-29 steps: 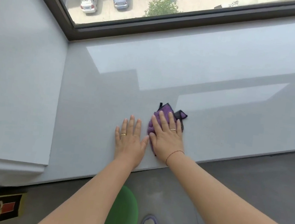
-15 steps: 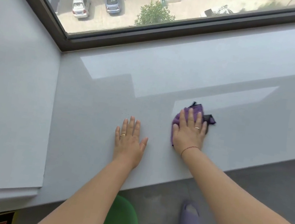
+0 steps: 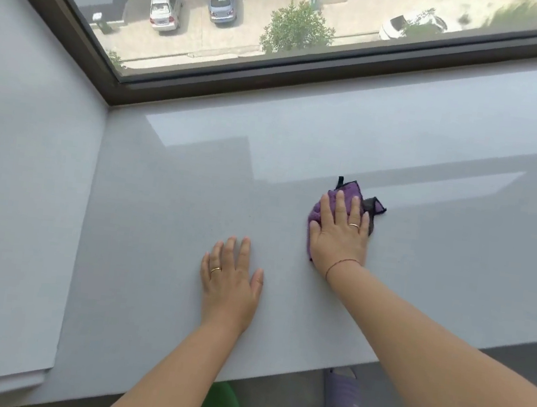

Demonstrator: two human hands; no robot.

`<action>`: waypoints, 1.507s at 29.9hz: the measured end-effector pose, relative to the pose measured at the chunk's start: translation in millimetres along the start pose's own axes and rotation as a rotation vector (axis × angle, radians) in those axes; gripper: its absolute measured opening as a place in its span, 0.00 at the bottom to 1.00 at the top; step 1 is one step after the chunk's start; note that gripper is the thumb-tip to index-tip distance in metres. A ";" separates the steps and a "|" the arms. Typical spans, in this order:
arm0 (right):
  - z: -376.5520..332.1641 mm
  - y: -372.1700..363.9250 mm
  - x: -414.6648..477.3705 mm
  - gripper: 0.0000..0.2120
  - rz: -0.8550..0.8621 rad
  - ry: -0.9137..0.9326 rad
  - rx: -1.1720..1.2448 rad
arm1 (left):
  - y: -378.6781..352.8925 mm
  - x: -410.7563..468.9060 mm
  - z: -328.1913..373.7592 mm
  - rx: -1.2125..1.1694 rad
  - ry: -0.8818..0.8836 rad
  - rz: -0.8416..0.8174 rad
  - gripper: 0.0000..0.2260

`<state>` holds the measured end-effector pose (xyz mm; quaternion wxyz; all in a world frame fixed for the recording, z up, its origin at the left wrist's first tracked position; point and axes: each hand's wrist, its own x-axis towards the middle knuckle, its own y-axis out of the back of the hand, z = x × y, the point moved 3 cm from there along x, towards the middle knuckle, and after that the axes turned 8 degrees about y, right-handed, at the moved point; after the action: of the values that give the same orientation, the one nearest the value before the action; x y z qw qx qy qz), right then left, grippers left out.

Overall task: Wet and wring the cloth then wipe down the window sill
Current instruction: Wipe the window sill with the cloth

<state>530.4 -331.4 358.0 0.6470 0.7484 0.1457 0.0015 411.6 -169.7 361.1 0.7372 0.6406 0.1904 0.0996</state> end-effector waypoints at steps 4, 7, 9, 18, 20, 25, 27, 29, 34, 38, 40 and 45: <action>-54.8 -8.7 -5.3 0.27 -0.094 0.429 0.008 | 9.8 21.8 19.3 -0.074 -0.001 0.091 0.26; -36.2 -3.2 11.2 0.26 -0.106 0.578 -0.041 | 11.1 45.4 31.3 -0.051 -0.001 0.071 0.27; -3.0 5.5 33.7 0.27 -0.061 0.467 -0.039 | 7.4 58.5 37.0 -0.010 -0.015 0.016 0.28; -32.1 5.1 59.1 0.27 -0.071 0.384 0.002 | -7.8 65.1 43.8 0.056 0.001 -0.097 0.34; -43.6 4.8 61.6 0.25 -0.100 0.546 -0.009 | -6.3 65.4 46.7 0.067 -0.004 -0.098 0.34; 9.6 18.0 98.9 0.25 -0.031 0.464 -0.025 | -3.6 63.5 45.2 0.033 -0.012 -0.094 0.33; 34.3 25.9 115.4 0.25 -0.021 0.279 0.004 | -4.7 62.8 44.1 0.028 -0.015 -0.096 0.33; 33.9 27.4 122.8 0.25 -0.010 0.127 0.026 | -6.2 61.9 43.2 0.022 -0.016 -0.093 0.33; -51.6 8.9 100.8 0.27 -0.033 0.338 0.015 | -6.3 62.3 44.4 0.020 -0.003 -0.086 0.33; -63.4 5.9 98.0 0.26 -0.111 0.635 -0.015 | -3.1 61.8 45.3 0.040 0.004 -0.086 0.35; -35.1 15.0 117.8 0.26 -0.076 0.594 -0.028 | 0.8 66.5 46.2 0.036 0.013 -0.080 0.36; 28.4 34.3 161.1 0.26 -0.014 0.095 0.041 | 14.6 103.9 58.9 0.009 0.023 -0.031 0.37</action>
<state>697.5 -327.6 356.7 0.6241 0.7595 0.1813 0.0295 531.4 -180.2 365.9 0.7337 0.6395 0.2092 0.0945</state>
